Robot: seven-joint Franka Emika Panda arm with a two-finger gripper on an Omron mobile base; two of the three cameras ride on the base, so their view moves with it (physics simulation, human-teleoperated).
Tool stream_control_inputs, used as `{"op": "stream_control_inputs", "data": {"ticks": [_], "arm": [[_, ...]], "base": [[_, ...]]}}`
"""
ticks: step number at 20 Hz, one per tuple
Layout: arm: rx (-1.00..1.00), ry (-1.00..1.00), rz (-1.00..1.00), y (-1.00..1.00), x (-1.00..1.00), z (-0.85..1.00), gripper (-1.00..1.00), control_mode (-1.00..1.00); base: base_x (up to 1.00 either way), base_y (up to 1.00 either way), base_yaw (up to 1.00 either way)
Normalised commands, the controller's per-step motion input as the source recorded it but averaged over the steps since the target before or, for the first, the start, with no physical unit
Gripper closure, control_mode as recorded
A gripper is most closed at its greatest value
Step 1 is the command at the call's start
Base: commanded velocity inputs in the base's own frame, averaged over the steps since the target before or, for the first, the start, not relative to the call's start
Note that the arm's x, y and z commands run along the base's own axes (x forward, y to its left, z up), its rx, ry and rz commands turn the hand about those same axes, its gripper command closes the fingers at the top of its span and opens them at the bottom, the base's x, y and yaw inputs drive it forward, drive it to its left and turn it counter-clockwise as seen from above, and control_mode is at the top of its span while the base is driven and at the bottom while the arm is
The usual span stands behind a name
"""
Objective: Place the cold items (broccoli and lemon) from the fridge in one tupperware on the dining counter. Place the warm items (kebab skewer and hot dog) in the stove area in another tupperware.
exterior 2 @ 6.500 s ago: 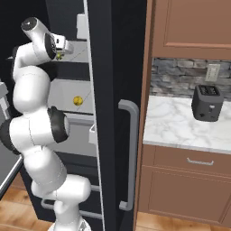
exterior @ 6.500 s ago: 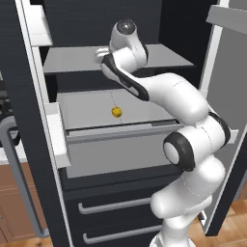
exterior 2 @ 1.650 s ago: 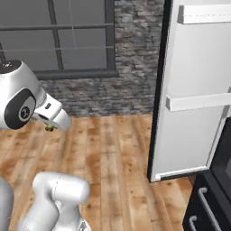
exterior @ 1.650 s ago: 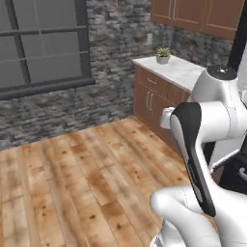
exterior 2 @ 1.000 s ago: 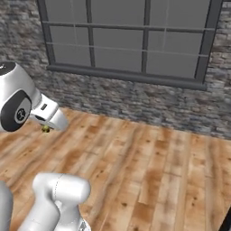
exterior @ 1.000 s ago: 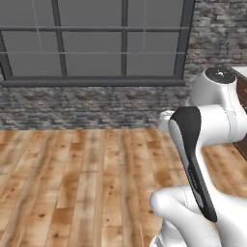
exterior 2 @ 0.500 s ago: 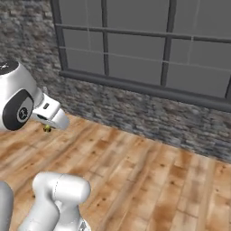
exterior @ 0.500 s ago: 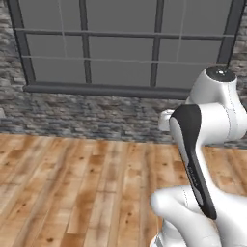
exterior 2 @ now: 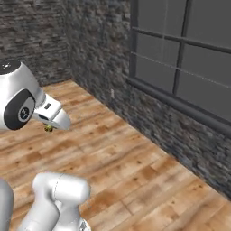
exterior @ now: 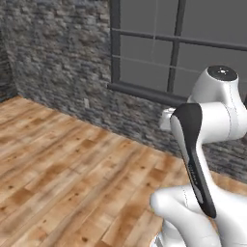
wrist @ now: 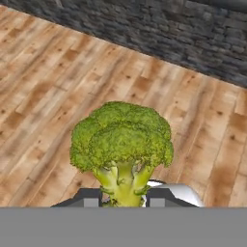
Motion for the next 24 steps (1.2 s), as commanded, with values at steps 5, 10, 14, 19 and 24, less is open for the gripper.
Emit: {"op": "stream_control_inputs", "data": {"ticks": [5,10,14,19,24], "arm": [[0.00,0.00,0.00,0.00,0.00,0.00,1.00,1.00],[0.00,0.00,0.00,0.00,0.00,0.00,1.00,1.00],[0.00,0.00,0.00,0.00,0.00,0.00,1.00,1.00],[0.00,0.00,0.00,0.00,0.00,0.00,1.00,1.00],[0.00,0.00,0.00,0.00,0.00,0.00,1.00,1.00]], "base": [[0.95,0.00,0.82],[0.89,0.00,0.83],[0.81,0.00,0.87],[0.80,0.00,0.89],[0.96,-0.11,0.84]]}}
